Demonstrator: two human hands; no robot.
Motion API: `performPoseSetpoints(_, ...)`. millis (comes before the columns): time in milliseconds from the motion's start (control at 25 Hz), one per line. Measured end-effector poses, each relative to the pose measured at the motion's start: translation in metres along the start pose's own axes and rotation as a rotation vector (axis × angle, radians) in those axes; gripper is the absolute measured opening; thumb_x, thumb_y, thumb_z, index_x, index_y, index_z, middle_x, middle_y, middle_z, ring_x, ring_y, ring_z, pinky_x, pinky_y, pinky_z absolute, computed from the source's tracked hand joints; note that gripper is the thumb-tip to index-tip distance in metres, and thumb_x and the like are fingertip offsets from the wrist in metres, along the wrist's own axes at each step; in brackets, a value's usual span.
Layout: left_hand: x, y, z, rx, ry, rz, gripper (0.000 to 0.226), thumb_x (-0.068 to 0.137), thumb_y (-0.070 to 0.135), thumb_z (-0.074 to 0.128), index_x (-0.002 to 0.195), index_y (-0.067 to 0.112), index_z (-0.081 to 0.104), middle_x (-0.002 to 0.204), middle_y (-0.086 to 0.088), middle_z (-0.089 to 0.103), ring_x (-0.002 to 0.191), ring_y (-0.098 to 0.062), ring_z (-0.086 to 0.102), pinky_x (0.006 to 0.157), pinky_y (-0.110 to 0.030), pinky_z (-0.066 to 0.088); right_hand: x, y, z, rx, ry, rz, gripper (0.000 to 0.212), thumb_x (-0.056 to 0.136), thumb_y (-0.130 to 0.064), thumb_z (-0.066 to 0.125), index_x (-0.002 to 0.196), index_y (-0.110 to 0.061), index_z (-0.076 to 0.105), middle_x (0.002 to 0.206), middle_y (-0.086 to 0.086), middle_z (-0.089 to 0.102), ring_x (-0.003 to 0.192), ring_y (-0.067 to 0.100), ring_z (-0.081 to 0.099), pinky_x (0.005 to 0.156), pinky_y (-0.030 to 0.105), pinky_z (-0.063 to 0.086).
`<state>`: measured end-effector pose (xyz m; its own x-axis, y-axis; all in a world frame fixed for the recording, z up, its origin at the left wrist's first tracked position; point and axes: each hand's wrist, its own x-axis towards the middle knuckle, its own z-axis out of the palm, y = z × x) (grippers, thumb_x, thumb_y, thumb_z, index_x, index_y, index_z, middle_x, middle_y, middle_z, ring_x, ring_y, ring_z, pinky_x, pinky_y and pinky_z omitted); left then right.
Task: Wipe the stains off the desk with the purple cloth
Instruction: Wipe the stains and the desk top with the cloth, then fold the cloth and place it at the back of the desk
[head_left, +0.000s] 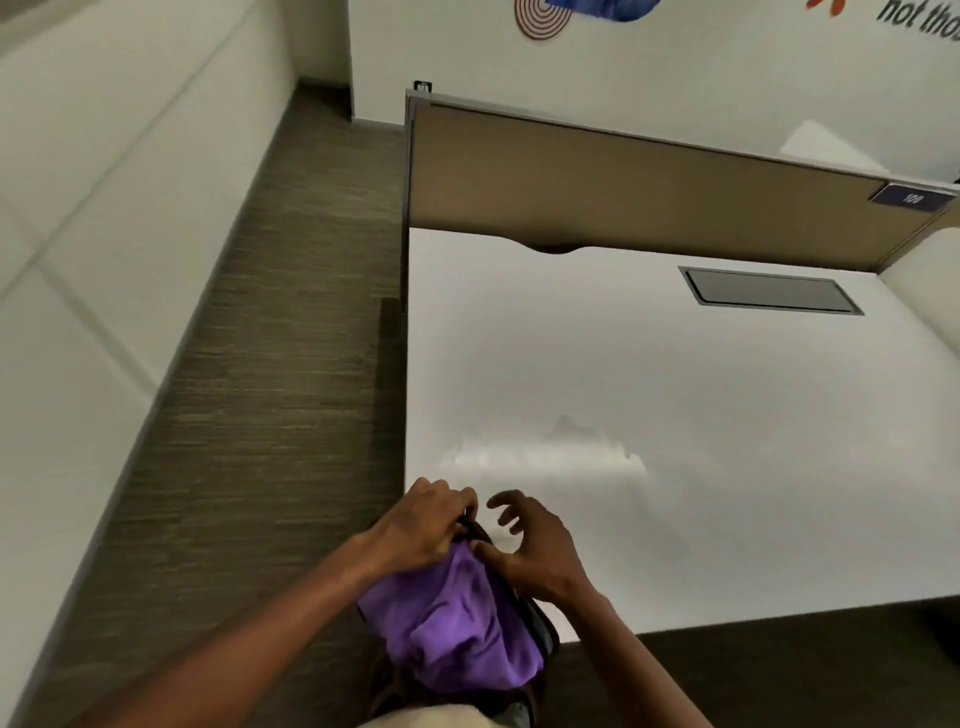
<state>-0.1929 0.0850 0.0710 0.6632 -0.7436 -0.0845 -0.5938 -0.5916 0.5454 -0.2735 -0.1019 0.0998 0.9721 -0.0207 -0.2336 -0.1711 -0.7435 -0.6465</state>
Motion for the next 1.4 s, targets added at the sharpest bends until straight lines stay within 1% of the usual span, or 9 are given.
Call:
performPoseSetpoints(120,0.004,-0.003,-0.003,-0.068,-0.028,0.009,0.02,0.089,0.024,0.055,0.109,0.026,0.051,0.089,0.001,0.069,0.08,-0.021,0.061,0.079,-0.035,0.046,0.001,0.009,0.01,0.017,-0.239,0.081,0.057,0.084,-0.056,0.07,0.134,-0.03,0.059,0.116,-0.003,0.072,0.096,0.011,0.068,0.084,0.026,0.055)
performPoseSetpoints(280,0.004,-0.011,-0.012,-0.218,-0.159,-0.011,0.025,0.092,0.036,0.062,0.114,0.032,0.05,0.097,0.003,0.069,0.087,-0.014,0.062,0.079,-0.033,0.051,-0.001,0.015,0.011,0.216,-0.142,0.07,0.025,0.089,-0.049,0.07,0.092,-0.024,0.074,0.088,0.002,0.074,0.082,0.017,0.069,0.08,0.045,0.057)
performPoseSetpoints(400,-0.001,-0.023,-0.021,-0.248,-0.196,-0.019,0.037,0.086,0.052,0.071,0.105,0.035,0.044,0.096,0.005,0.063,0.086,-0.016,0.062,0.075,-0.034,0.053,0.001,0.021,-0.003,0.338,-0.117,0.04,0.023,0.086,-0.049,0.075,0.092,-0.027,0.077,0.09,-0.003,0.077,0.087,0.014,0.073,0.082,0.042,0.058)
performPoseSetpoints(480,-0.004,-0.033,-0.025,-0.206,-0.193,0.006,0.036,0.084,0.048,0.073,0.099,0.037,0.043,0.094,0.008,0.061,0.083,-0.018,0.059,0.075,-0.039,0.051,0.004,0.025,-0.013,0.347,-0.08,0.006,0.019,0.085,-0.043,0.078,0.097,-0.029,0.079,0.093,-0.006,0.078,0.09,0.011,0.073,0.084,0.037,0.059)
performPoseSetpoints(640,-0.005,-0.04,-0.025,-0.036,-0.18,0.047,0.025,0.089,0.028,0.069,0.112,0.026,0.062,0.105,0.003,0.067,0.096,-0.016,0.06,0.087,-0.033,0.048,0.012,0.033,-0.033,0.229,0.007,-0.025,0.022,0.082,-0.035,0.082,0.099,-0.039,0.068,0.082,-0.003,0.073,0.077,0.008,0.067,0.074,0.025,0.052)
performPoseSetpoints(800,-0.004,-0.044,-0.024,0.114,-0.155,-0.016,0.038,0.089,0.045,0.063,0.117,0.021,0.068,0.107,0.0,0.069,0.102,-0.019,0.062,0.09,-0.038,0.047,0.017,0.04,-0.053,0.055,-0.059,-0.14,0.016,0.084,-0.031,0.08,0.092,-0.034,0.067,0.083,-0.012,0.069,0.072,0.003,0.062,0.071,0.029,0.05)
performPoseSetpoints(1000,0.003,-0.049,-0.04,0.002,-0.075,-0.054,0.055,0.079,0.065,0.052,0.103,0.022,0.075,0.093,0.005,0.07,0.085,-0.012,0.063,0.078,-0.035,0.052,0.007,0.066,-0.047,-0.375,-0.216,-0.063,0.045,0.078,-0.062,0.073,0.113,-0.039,0.057,0.109,-0.006,0.06,0.095,0.02,0.06,0.08,0.036,0.05)
performPoseSetpoints(1240,0.011,-0.059,-0.055,-0.021,-0.049,-0.013,0.042,0.08,0.058,0.057,0.094,0.023,0.076,0.088,0.007,0.069,0.08,-0.009,0.063,0.075,-0.033,0.054,-0.017,0.089,-0.03,-0.384,0.025,0.06,0.055,0.087,-0.075,0.052,0.128,-0.037,0.054,0.112,-0.006,0.058,0.097,0.02,0.063,0.074,0.033,0.049)
performPoseSetpoints(1400,0.014,-0.065,-0.055,0.02,-0.053,-0.047,0.03,0.084,0.049,0.065,0.09,0.021,0.075,0.086,0.006,0.067,0.078,-0.01,0.061,0.074,-0.035,0.052,-0.021,0.1,-0.039,-0.37,-0.016,0.067,0.039,0.093,-0.062,0.057,0.108,-0.027,0.066,0.1,-0.005,0.059,0.088,0.018,0.061,0.074,0.035,0.051)
